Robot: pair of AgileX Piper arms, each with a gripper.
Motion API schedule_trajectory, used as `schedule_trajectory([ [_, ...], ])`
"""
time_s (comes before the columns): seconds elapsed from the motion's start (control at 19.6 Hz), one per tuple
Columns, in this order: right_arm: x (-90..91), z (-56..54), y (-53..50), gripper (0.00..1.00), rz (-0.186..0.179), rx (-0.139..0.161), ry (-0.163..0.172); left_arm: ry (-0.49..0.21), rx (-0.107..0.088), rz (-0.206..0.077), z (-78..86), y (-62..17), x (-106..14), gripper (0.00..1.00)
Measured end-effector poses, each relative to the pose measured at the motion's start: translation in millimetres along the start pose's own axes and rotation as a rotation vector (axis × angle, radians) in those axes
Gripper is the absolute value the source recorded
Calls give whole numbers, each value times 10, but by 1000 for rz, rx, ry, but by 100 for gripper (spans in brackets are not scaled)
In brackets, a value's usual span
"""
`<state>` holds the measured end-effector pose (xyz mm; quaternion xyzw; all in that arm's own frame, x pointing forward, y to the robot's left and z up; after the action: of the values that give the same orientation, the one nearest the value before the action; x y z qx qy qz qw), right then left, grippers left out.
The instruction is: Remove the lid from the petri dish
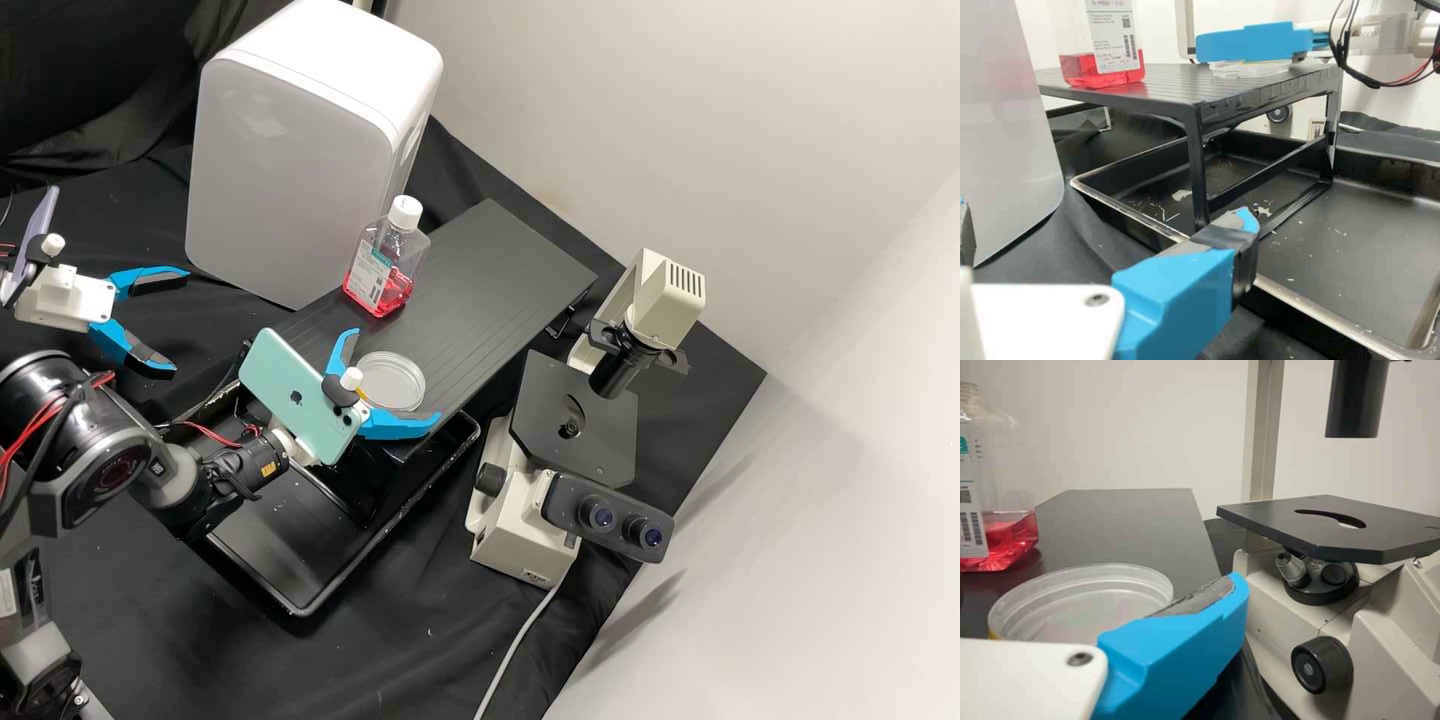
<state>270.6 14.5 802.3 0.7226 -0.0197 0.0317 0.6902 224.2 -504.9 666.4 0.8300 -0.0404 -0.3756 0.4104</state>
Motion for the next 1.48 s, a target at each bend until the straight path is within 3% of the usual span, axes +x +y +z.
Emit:
schedule_trajectory([
  [0.05, 0, 0, 0, 100, 0, 0, 0, -1, 0, 0, 3, 0, 0, 100],
  [0.1, 0, 0, 0, 0, 0, 0, 0, -1, 0, 0, 3, 0, 0, 100],
  [1.48, -1, -4, 4, 0, 1, 0, 1, -1, 6, 0, 18, -2, 4, 100],
])
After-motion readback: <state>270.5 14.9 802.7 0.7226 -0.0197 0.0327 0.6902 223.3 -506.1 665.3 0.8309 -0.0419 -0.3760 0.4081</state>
